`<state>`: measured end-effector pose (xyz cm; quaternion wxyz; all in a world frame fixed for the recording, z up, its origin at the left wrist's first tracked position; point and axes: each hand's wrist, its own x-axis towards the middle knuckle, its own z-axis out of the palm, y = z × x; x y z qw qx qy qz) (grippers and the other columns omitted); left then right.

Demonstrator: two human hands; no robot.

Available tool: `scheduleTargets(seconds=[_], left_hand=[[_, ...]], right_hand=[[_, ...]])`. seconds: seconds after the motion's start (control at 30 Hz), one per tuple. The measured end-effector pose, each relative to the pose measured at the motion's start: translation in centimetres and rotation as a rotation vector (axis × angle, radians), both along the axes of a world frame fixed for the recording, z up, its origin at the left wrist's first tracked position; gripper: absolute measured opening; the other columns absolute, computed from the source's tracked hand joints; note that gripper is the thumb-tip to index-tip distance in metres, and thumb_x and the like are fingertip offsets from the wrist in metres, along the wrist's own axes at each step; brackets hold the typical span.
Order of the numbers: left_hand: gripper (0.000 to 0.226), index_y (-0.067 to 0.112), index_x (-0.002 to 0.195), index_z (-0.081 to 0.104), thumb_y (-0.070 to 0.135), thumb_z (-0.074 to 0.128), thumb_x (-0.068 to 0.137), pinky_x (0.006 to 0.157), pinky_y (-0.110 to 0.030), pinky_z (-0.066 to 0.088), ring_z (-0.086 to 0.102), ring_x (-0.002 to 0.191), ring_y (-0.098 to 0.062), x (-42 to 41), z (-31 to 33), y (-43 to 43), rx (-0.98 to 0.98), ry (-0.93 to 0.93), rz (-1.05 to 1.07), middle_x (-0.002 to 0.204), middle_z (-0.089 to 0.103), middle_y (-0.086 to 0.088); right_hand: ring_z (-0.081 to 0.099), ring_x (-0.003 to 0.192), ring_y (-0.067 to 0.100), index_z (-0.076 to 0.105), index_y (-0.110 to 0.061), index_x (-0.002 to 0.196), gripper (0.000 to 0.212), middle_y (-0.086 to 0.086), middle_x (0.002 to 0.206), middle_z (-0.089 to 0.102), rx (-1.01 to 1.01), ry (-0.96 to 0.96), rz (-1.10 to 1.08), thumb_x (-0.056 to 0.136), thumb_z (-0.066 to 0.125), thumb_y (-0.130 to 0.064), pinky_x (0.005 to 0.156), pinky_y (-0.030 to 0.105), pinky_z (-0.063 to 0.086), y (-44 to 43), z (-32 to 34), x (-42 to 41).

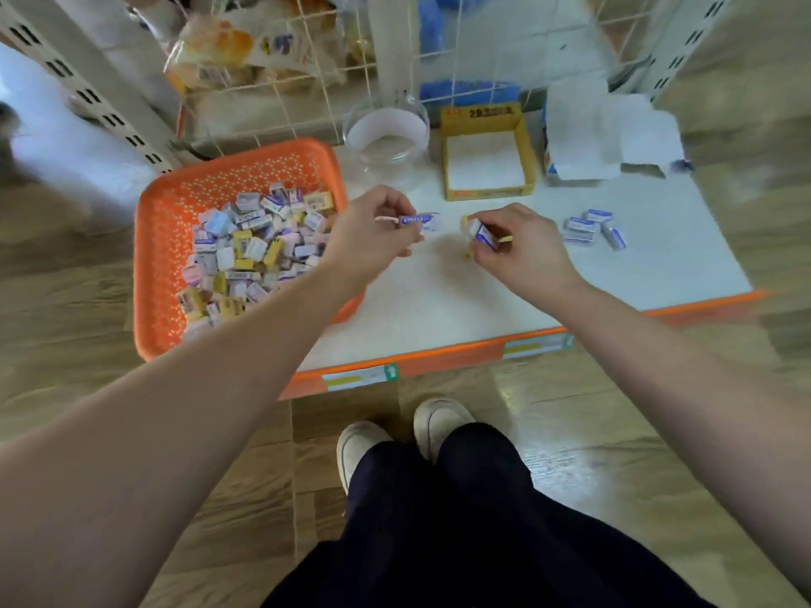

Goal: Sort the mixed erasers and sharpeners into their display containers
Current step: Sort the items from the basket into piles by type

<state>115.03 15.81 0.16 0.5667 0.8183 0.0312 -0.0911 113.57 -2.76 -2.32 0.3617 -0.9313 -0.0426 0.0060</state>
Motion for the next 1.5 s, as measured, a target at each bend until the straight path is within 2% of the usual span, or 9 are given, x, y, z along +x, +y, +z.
scheduleTargets(seconds=[0.13, 0.3, 0.43, 0.6, 0.73, 0.87, 1.07, 1.3, 1.5], left_hand=[[0.024, 0.020, 0.079, 0.055, -0.002, 0.063, 0.084, 0.058, -0.018, 0.051, 0.060, 0.063, -0.010, 0.2, -1.3, -4.6, 0.008, 0.031, -0.099, 0.082, 0.056, 0.003], [0.014, 0.015, 0.095, 0.061, 0.005, 0.064, 0.086, 0.054, -0.009, 0.044, 0.059, 0.067, -0.012, 0.0, -2.9, -9.2, 0.034, 0.085, -0.195, 0.089, 0.060, -0.001], [0.010, 0.024, 0.093, 0.066, 0.021, 0.069, 0.084, 0.057, -0.001, 0.035, 0.053, 0.067, 0.001, 0.4, -4.6, -12.2, 0.239, 0.019, -0.278, 0.079, 0.060, 0.010], [0.011, 0.020, 0.095, 0.067, 0.020, 0.069, 0.084, 0.061, 0.001, 0.034, 0.055, 0.075, -0.005, 1.9, -6.6, -15.2, 0.313, -0.003, -0.322, 0.083, 0.060, 0.009], [0.012, 0.020, 0.094, 0.067, 0.017, 0.069, 0.083, 0.078, -0.018, 0.047, 0.060, 0.079, -0.012, 3.0, -7.9, -17.1, 0.306, 0.000, -0.325, 0.081, 0.060, 0.008], [0.037, 0.020, 0.120, 0.059, 0.008, 0.062, 0.085, 0.085, -0.034, 0.054, 0.066, 0.084, -0.012, 2.9, -7.5, -17.3, 0.202, -0.023, -0.288, 0.111, 0.061, 0.005], [0.037, 0.021, 0.119, 0.058, 0.004, 0.053, 0.087, 0.068, 0.003, 0.037, 0.059, 0.079, -0.003, 2.2, -6.0, -13.4, 0.263, -0.118, -0.213, 0.109, 0.059, 0.010], [0.030, 0.025, 0.106, 0.059, 0.004, 0.055, 0.085, 0.071, -0.001, 0.035, 0.052, 0.081, -0.007, 0.3, -3.9, -8.6, 0.320, -0.190, -0.197, 0.098, 0.061, 0.011], [0.032, 0.025, 0.113, 0.059, 0.011, 0.056, 0.086, 0.090, -0.028, 0.038, 0.048, 0.099, -0.011, -0.8, -1.4, -3.6, 0.412, -0.237, -0.107, 0.107, 0.055, 0.012]], right_hand=[[0.062, 0.087, 0.024, 0.066, -0.008, 0.105, 0.028, 0.013, 0.097, 0.065, -0.022, 0.029, -0.071, 0.078, 0.062, -0.007, 0.085, 0.036, 0.049, -5.6, -0.8, -1.2], [0.062, 0.094, 0.028, 0.065, -0.004, 0.108, 0.029, 0.015, 0.105, 0.065, -0.088, 0.081, -0.257, 0.079, 0.063, -0.004, 0.084, 0.021, 0.040, -11.0, -2.4, -2.1], [0.057, 0.100, 0.033, 0.063, -0.006, 0.113, 0.032, 0.016, 0.112, 0.062, -0.141, 0.155, -0.288, 0.081, 0.059, -0.002, 0.086, 0.024, 0.037, -13.8, -4.9, -2.6], [0.047, 0.102, 0.034, 0.065, -0.009, 0.113, 0.034, 0.011, 0.111, 0.062, -0.199, 0.110, -0.270, 0.081, 0.056, 0.001, 0.081, 0.018, 0.028, -15.1, -7.1, -1.8], [0.049, 0.099, 0.035, 0.066, -0.010, 0.112, 0.033, 0.010, 0.109, 0.062, -0.171, 0.074, -0.304, 0.082, 0.056, -0.002, 0.077, 0.015, 0.026, -15.0, -8.2, -1.2], [0.054, 0.102, 0.033, 0.060, -0.007, 0.120, 0.037, 0.013, 0.114, 0.057, -0.120, 0.040, -0.347, 0.084, 0.056, -0.003, 0.086, 0.020, 0.034, -14.6, -8.3, -0.9], [0.043, 0.113, 0.029, 0.055, -0.007, 0.125, 0.040, 0.013, 0.120, 0.049, -0.115, -0.002, -0.372, 0.086, 0.055, -0.004, 0.090, 0.017, 0.028, -13.3, -6.9, -1.3], [0.044, 0.108, 0.033, 0.058, -0.009, 0.120, 0.036, 0.014, 0.118, 0.051, -0.146, -0.037, -0.273, 0.085, 0.056, -0.003, 0.092, 0.032, 0.036, -9.1, -3.3, -1.2], [0.040, 0.114, 0.029, 0.057, -0.013, 0.123, 0.036, 0.010, 0.122, 0.049, -0.122, -0.053, -0.113, 0.087, 0.056, -0.008, 0.096, 0.028, 0.031, -3.7, 0.6, -0.6]])
